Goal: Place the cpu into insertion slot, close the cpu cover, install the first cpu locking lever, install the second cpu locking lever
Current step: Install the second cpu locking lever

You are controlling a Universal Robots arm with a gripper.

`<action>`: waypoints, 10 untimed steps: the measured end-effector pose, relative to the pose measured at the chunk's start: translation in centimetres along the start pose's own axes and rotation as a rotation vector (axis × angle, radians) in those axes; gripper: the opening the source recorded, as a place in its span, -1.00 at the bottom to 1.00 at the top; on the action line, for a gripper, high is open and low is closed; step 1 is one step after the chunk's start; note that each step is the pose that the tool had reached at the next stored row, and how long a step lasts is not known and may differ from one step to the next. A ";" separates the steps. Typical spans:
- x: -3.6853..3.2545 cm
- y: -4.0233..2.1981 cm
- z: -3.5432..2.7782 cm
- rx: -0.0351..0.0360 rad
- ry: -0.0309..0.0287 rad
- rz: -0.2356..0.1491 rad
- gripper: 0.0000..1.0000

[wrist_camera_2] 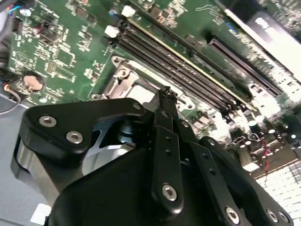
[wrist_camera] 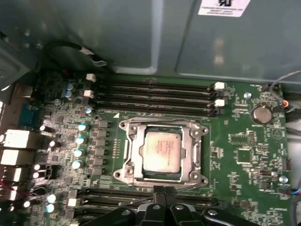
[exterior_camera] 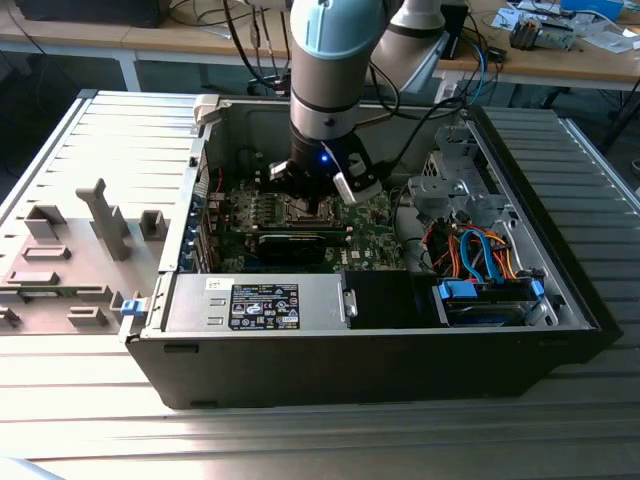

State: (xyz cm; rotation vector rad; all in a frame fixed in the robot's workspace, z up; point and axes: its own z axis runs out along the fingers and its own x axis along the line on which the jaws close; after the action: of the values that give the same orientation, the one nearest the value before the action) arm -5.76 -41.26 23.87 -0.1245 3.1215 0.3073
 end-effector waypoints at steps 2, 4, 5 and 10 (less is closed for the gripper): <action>0.22 -0.14 0.07 -0.0014 -0.0001 0.000 -0.79; 0.71 -0.16 0.18 -0.0065 -0.0005 0.000 -0.79; 0.90 -0.16 0.28 -0.0082 -0.0008 0.000 -0.79; 1.32 -0.41 1.25 -0.0107 -0.0006 0.000 -0.79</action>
State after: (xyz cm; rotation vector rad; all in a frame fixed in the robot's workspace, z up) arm -7.05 -41.52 22.55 -0.1249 3.1196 0.3240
